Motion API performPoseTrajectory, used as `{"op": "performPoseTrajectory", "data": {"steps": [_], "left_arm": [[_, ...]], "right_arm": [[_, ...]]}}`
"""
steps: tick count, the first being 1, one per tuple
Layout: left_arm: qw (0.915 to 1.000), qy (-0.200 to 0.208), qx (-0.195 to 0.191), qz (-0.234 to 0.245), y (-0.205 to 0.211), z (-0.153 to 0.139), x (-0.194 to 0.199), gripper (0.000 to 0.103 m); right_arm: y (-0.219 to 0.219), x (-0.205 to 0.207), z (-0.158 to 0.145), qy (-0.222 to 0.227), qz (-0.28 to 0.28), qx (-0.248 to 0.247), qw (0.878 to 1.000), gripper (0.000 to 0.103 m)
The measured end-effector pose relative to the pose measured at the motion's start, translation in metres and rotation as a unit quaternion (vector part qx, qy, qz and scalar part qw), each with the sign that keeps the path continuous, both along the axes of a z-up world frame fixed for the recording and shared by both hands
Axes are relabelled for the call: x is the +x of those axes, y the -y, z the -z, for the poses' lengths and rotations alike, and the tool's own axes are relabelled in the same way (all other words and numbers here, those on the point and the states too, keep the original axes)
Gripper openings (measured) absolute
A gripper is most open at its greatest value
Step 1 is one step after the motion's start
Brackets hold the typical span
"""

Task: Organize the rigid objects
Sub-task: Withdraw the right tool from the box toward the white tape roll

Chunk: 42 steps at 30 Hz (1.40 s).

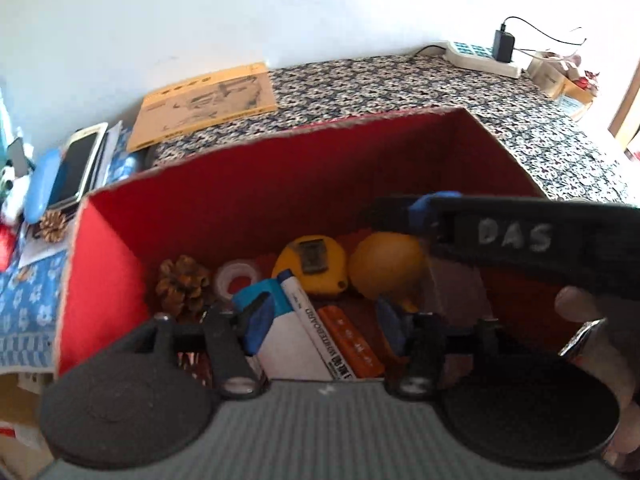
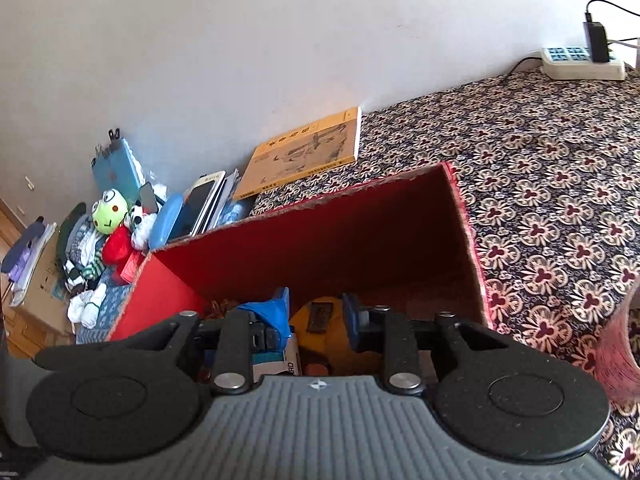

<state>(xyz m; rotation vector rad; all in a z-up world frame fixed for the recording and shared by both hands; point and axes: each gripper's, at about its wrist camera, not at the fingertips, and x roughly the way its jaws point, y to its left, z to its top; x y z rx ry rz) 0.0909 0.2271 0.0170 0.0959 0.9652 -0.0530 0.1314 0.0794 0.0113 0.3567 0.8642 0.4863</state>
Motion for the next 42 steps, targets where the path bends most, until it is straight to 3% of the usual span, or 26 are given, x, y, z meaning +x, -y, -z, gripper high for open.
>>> {"op": "performPoseTrajectory", "data": {"steps": [19,42], "left_arm": [[0.9963,0.040,0.052,-0.054,0.015,-0.040,-0.037,0.063],[0.9920,0.036,0.059,-0.105,0.114,-0.053,-0.056,0.065]], "right_arm": [[0.047,-0.040,-0.034,0.022,0.042,0.001,0.999,0.016],[0.144,-0.043,-0.021,-0.018,-0.022,-0.007,1.000,0.017]]}}
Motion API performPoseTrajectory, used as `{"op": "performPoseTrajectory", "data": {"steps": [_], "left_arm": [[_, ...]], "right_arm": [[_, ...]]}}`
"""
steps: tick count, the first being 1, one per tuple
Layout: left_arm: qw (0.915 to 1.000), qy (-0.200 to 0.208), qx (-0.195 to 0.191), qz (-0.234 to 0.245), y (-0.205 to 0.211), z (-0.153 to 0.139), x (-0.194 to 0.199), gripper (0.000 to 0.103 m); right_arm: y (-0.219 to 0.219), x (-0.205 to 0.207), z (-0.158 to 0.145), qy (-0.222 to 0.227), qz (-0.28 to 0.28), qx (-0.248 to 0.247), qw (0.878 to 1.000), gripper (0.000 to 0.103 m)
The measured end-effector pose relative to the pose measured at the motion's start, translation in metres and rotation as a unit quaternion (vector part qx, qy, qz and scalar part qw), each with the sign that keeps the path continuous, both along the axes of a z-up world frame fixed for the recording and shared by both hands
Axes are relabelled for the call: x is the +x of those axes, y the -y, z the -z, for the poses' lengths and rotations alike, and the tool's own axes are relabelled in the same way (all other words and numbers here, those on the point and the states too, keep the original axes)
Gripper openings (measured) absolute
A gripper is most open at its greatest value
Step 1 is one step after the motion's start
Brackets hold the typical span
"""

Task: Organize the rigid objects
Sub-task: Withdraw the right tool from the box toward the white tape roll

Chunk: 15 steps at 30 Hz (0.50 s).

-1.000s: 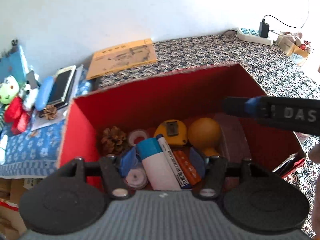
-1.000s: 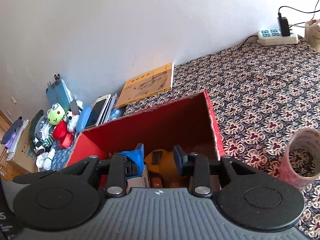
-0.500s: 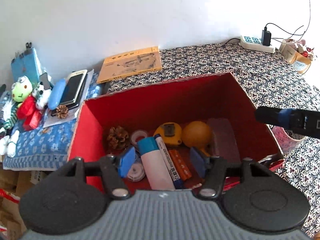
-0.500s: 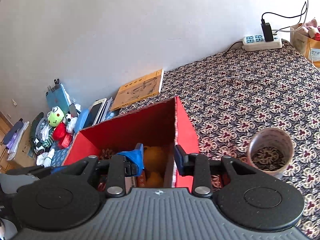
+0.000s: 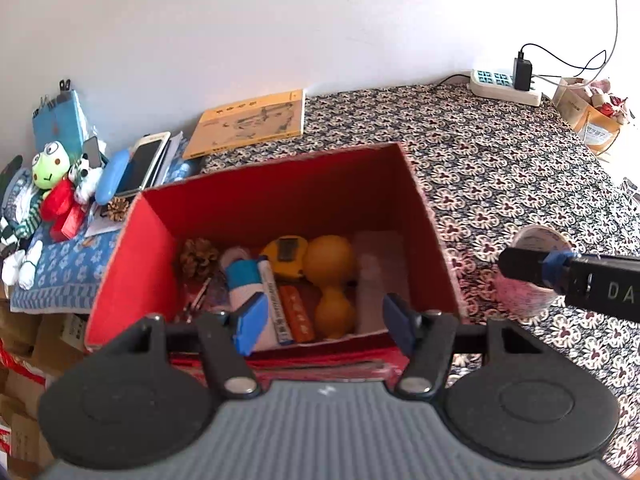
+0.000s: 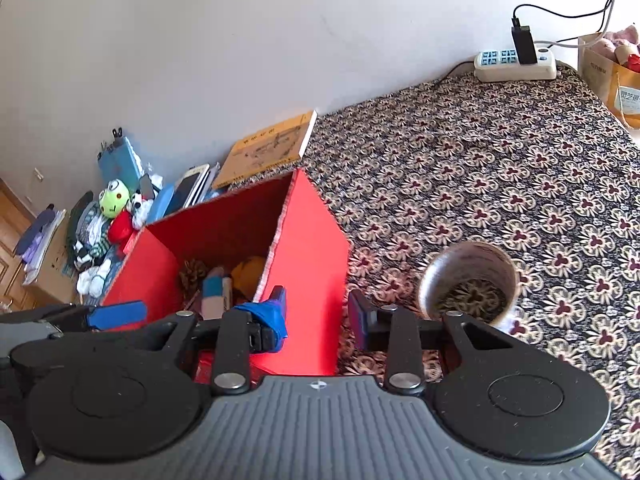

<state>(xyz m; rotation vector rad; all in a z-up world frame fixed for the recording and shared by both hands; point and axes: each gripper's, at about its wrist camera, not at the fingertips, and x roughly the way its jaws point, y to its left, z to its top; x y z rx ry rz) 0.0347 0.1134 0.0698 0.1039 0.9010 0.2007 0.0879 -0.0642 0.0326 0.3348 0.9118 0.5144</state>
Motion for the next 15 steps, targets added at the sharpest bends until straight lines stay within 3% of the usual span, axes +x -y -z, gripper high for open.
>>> {"op": "performPoseTrajectory", "data": {"steps": [15], "left_arm": [[1.0000,-0.005,-0.003,-0.002,0.068,0.006,0.007,0.065]], "right_arm": [[0.061,0.007,0.017,-0.032,-0.017,0.005,0.999,0.017]]}}
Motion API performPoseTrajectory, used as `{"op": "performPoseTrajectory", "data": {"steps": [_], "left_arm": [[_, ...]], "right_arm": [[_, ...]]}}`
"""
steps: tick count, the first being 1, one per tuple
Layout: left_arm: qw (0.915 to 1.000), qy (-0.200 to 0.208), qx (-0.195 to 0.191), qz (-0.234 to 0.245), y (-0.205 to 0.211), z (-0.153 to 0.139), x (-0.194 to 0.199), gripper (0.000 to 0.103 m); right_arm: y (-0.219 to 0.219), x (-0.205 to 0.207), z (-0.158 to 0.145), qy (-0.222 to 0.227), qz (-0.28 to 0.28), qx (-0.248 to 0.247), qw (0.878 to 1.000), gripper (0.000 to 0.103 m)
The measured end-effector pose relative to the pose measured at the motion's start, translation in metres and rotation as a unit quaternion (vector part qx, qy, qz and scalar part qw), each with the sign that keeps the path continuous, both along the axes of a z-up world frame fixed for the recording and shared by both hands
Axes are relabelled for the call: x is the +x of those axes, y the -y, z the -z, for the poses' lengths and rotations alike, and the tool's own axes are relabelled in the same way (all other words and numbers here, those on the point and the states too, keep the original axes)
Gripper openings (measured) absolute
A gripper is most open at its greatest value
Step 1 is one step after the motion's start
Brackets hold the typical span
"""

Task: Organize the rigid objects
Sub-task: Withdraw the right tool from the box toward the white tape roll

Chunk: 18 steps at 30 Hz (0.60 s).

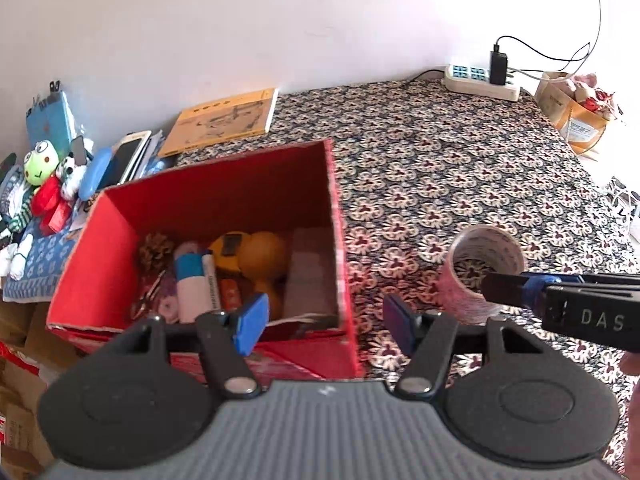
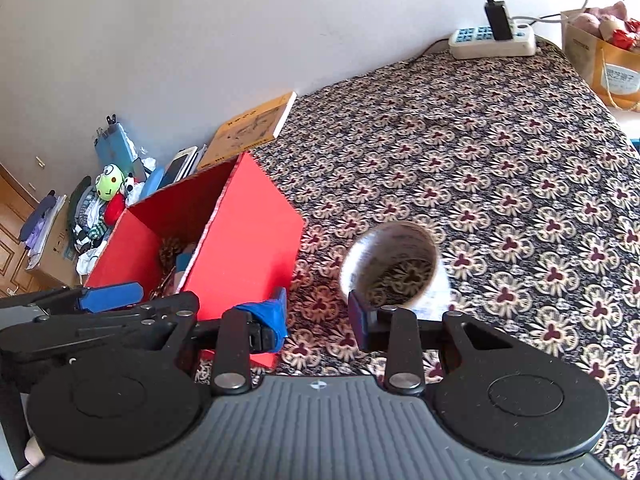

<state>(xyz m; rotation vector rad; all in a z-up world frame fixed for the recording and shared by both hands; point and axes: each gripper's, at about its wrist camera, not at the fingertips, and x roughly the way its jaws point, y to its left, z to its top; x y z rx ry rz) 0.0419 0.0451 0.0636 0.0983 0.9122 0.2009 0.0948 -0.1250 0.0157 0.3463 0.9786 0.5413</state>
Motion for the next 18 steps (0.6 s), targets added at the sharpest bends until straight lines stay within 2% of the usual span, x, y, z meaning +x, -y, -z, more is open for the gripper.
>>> {"op": "performPoseTrajectory", "data": {"steps": [18], "left_arm": [[0.9989,-0.028,0.009,0.037,0.061,0.020,0.011,0.065]], "right_arm": [[0.052,0.004,0.015,-0.028,0.025,0.004,0.999,0.017]]}}
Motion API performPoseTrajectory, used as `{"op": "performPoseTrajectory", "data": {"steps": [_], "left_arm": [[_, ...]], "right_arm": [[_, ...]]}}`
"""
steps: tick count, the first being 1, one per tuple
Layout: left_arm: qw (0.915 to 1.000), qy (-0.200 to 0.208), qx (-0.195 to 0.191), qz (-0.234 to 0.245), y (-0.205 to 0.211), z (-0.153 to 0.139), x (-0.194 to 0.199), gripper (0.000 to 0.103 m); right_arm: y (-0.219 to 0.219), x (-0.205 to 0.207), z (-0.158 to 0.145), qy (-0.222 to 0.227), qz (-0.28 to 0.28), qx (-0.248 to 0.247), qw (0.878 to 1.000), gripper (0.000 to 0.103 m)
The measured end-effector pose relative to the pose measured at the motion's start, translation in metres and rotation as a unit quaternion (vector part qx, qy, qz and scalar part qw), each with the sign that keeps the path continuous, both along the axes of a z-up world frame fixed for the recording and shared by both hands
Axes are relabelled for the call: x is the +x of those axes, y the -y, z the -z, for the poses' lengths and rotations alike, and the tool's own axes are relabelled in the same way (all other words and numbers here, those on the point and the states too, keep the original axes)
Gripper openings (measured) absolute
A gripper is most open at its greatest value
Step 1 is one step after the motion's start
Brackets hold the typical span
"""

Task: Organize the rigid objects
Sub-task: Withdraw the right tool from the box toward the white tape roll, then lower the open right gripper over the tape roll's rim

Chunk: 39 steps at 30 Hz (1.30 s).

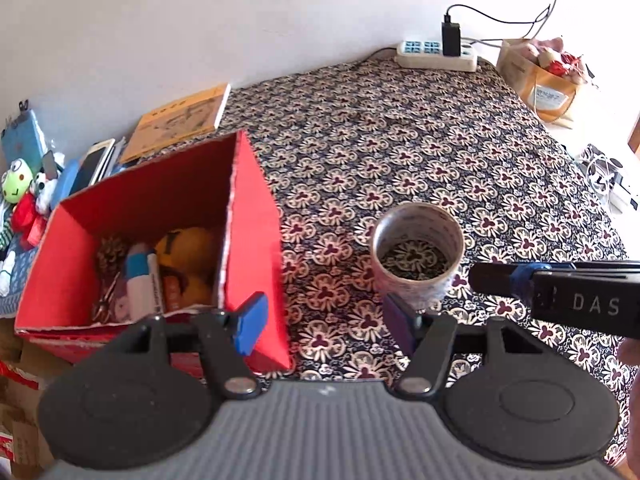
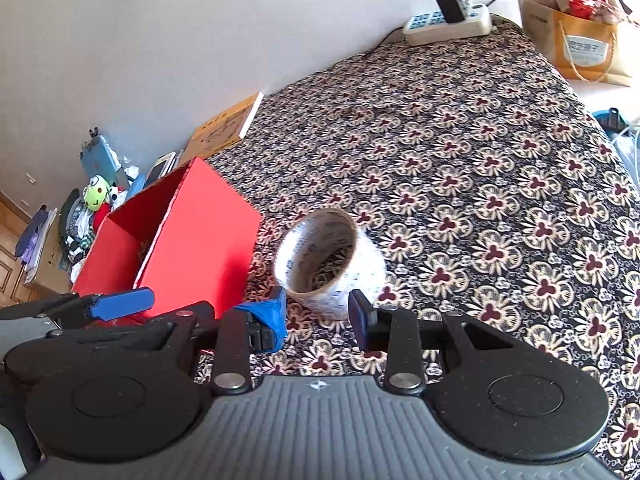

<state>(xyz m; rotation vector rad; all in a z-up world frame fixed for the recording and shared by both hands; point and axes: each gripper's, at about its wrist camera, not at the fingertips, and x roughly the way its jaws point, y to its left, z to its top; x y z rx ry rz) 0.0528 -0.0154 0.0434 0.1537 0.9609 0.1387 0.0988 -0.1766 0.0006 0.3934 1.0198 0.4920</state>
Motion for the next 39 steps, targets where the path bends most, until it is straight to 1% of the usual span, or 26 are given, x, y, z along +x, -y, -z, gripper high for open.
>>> {"op": "performPoseTrajectory", "data": {"steps": [10,22,34,39], "left_arm": [[0.9998,-0.022,-0.004,0.001,0.010,0.017,0.012,0.065],[0.9992,-0.038,-0.005,-0.004,0.011,0.029,0.026,0.065],[0.9990,-0.044,-0.005,-0.002,0.012,0.033,0.032,0.065],[0.9992,-0.038,-0.014,-0.003,0.009,0.029,0.035,0.065]], "right_arm": [[0.012,0.008,0.010,-0.016,0.011,-0.002,1.000,0.017],[0.014,0.019,0.020,-0.027,0.009,0.002,1.000,0.018],[0.015,0.023,0.026,-0.034,0.009,0.009,0.999,0.018],[0.017,0.026,0.028,-0.037,0.011,0.010,0.999,0.018]]}}
